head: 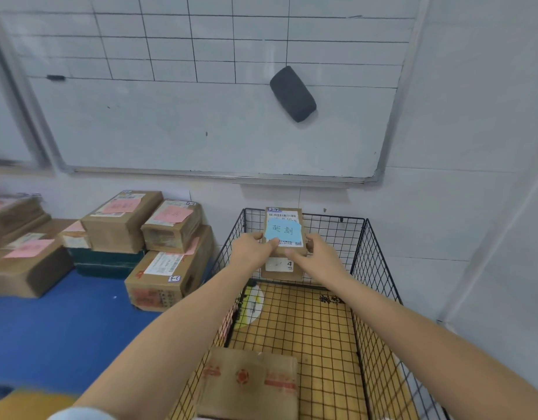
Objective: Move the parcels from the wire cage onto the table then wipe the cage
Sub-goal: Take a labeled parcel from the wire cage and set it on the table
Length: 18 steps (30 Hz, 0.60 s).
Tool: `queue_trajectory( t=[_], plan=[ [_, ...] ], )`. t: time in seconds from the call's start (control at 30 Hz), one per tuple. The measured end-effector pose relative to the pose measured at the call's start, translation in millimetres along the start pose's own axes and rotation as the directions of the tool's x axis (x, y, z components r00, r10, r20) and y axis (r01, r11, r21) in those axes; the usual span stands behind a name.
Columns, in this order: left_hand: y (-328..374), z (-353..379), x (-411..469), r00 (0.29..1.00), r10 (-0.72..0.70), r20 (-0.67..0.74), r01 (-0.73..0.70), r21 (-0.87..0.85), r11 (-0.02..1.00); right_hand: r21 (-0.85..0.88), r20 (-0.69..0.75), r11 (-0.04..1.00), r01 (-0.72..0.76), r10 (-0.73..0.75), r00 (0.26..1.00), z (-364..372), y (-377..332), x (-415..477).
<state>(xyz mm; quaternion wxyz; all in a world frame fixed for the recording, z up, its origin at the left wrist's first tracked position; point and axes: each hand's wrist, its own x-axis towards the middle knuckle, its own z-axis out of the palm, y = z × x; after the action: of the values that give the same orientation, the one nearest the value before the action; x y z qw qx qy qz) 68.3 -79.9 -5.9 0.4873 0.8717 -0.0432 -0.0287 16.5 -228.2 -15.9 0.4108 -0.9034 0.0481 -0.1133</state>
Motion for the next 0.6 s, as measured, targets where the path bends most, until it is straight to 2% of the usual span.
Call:
queue_trajectory(
  t=[0.3, 0.5, 0.6],
  plan=[
    [-11, -44, -34, 0.992, 0.097, 0.079, -0.092, -0.066, 0.994, 0.004, -0.135, 0.997, -0.08, 0.08, 0.988, 17, -45, -56],
    [-17, -81, -74, 0.986, 0.162, 0.047, -0.158, -0.071, 0.985, -0.029, -0.168, 0.998, -0.055, 0.049, 0.985, 31, -87, -104],
    [-18, -103, -90, 0.987, 0.163, 0.012, -0.16, -0.131, 0.978, -0.069, -0.186, 0.996, -0.059, 0.045, 0.981, 33, -105, -123]
  ],
)
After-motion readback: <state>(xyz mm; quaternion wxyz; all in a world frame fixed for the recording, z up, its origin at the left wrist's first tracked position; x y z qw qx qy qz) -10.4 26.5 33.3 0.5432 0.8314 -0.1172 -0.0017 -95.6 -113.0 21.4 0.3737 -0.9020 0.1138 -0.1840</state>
